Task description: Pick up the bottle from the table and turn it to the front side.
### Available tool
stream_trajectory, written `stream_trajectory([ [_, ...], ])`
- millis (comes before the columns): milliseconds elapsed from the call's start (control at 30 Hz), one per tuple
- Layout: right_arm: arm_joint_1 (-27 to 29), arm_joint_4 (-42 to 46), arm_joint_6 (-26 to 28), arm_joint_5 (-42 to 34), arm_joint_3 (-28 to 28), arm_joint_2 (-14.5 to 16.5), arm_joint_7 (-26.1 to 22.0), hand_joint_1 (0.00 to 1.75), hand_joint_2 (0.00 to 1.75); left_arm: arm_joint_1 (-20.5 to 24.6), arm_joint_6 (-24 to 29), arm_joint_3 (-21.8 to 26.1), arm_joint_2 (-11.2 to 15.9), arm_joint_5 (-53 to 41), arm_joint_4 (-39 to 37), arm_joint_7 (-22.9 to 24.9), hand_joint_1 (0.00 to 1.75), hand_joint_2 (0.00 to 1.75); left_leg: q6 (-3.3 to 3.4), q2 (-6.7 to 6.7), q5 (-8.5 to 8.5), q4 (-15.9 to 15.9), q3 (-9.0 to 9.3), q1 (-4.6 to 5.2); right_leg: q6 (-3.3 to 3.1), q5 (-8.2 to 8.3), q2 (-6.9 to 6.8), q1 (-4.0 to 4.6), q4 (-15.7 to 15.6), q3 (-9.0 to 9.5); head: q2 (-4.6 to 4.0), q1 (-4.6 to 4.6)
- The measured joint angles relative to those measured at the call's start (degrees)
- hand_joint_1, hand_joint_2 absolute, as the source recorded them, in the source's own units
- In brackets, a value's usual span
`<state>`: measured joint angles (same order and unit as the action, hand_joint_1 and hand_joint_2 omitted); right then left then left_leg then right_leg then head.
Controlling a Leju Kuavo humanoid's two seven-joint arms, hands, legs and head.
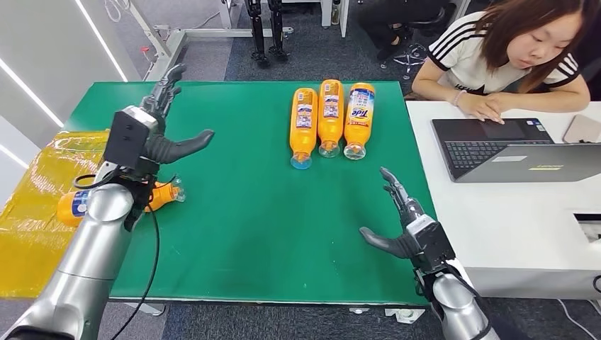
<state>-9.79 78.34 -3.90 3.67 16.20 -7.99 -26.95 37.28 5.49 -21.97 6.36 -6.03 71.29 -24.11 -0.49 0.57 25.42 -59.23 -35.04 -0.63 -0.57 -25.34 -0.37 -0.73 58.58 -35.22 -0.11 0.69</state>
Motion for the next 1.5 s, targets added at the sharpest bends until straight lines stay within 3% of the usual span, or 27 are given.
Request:
stream_trajectory([
  [167,3.7,3.9,2.6,-0.1,-0.4,0.9,-0.8,0.0,1.75,0.4,2.6,-4.3,-6.0,3.3,-0.5,-2.1,0.0,1.75,0.14,0.02,0.1,0.0,-0.05,0.03,0.08,-0.03,-0.02,-0.03,0.0,-0.03,0.0,-0.01],
  [300,8.3,9.7,6.7,-0.8,-1.4,2.9,-2.8,0.0,1.75,-4.1,3.4,-5.6,-10.3,9.8,-0.6,-4.9,0.0,1.75,0.11,-0.16,0.28,0.0,-0.04,0.02,0.06,-0.09,0.15,-0.03,0.0,-0.05,0.0,0.0],
  [400,12.1,14.8,9.5,0.4,-1.6,4.8,-3.0,0.0,1.75,-8.8,4.8,-5.8,-11.5,11.6,-0.6,-7.2,0.0,1.75,0.09,-0.36,0.4,0.0,0.04,0.0,0.02,-0.18,0.33,-0.03,0.0,-0.07,0.0,0.01],
  [767,19.3,24.7,11.4,3.6,-1.3,7.4,-2.3,0.0,1.75,-20.1,6.2,-5.1,-11.7,9.8,1.9,-8.1,0.0,1.75,0.06,-0.37,0.41,0.1,0.02,0.0,0.03,-0.25,0.33,-0.01,0.0,-0.07,0.0,0.0],
  [1000,20.5,26.5,11.7,3.5,-0.2,7.7,-1.7,0.0,1.75,-26.3,8.2,-2.3,-10.7,7.6,7.0,-8.3,0.0,1.75,0.06,-0.37,0.45,0.1,0.01,0.0,0.06,-0.28,0.32,-0.01,0.0,-0.07,0.0,0.01],
  [1500,22.1,28.0,11.9,2.4,0.0,7.7,-1.6,0.0,1.75,-32.2,10.3,2.8,-10.4,5.3,14.0,-7.3,0.0,1.75,0.05,-0.36,0.45,0.1,0.02,0.0,0.05,-0.28,0.31,-0.01,0.0,-0.07,0.0,0.01],
])
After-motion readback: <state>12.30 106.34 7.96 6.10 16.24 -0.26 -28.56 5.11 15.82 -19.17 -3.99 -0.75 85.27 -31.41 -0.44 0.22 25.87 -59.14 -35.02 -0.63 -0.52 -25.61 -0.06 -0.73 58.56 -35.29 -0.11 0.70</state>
